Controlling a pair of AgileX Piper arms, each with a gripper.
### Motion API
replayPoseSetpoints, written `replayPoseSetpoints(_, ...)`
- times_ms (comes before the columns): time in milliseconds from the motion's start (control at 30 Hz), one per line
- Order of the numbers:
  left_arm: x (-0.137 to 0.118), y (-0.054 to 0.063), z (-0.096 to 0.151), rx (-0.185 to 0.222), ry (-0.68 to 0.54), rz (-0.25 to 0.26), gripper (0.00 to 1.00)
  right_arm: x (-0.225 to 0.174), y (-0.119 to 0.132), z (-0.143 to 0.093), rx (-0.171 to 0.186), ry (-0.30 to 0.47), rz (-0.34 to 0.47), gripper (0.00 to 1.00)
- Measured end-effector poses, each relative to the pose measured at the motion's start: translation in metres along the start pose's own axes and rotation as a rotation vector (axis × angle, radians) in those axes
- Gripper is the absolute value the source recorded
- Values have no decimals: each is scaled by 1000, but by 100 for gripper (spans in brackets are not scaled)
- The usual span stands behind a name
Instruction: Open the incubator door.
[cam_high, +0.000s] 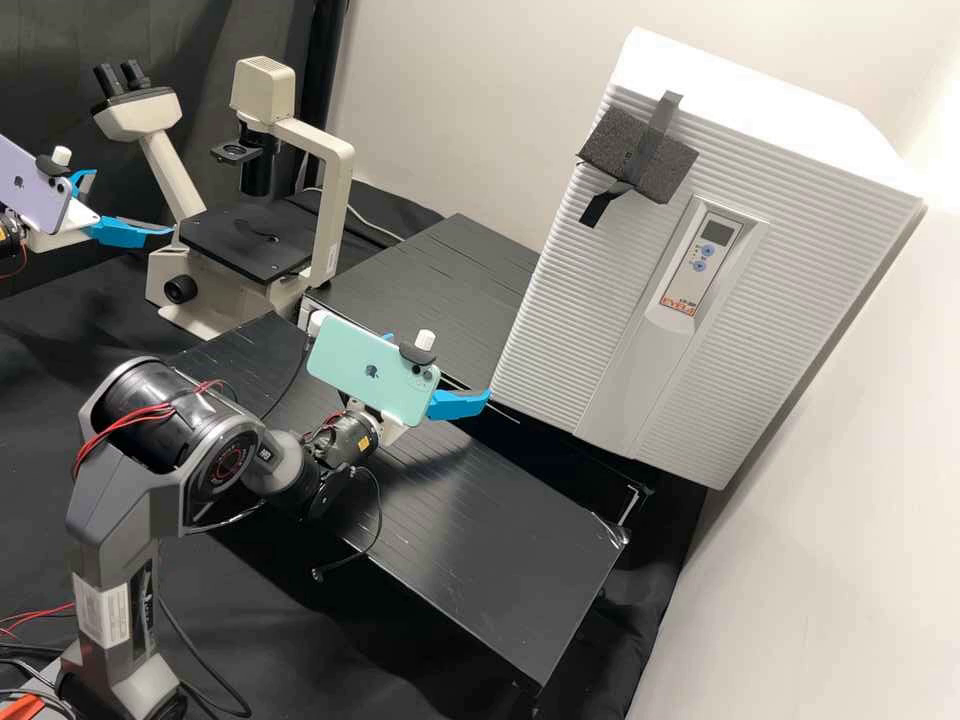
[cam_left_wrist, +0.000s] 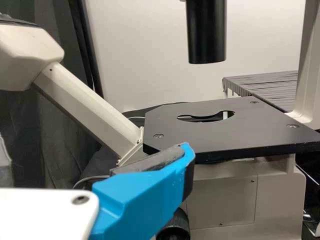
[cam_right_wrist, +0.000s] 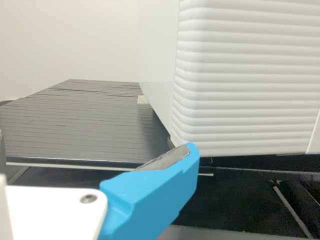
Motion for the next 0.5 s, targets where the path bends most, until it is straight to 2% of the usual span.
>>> replayPoseSetpoints(267,0,0,0,0,0,0,100,0,1,0,0,0,4,100)
replayPoseSetpoints(400,0,0,0,0,0,0,100,-3,20,-2,-3,5,64,100)
replayPoseSetpoints(500,0,0,0,0,0,0,100,-5,43,-8,12,27,143,100)
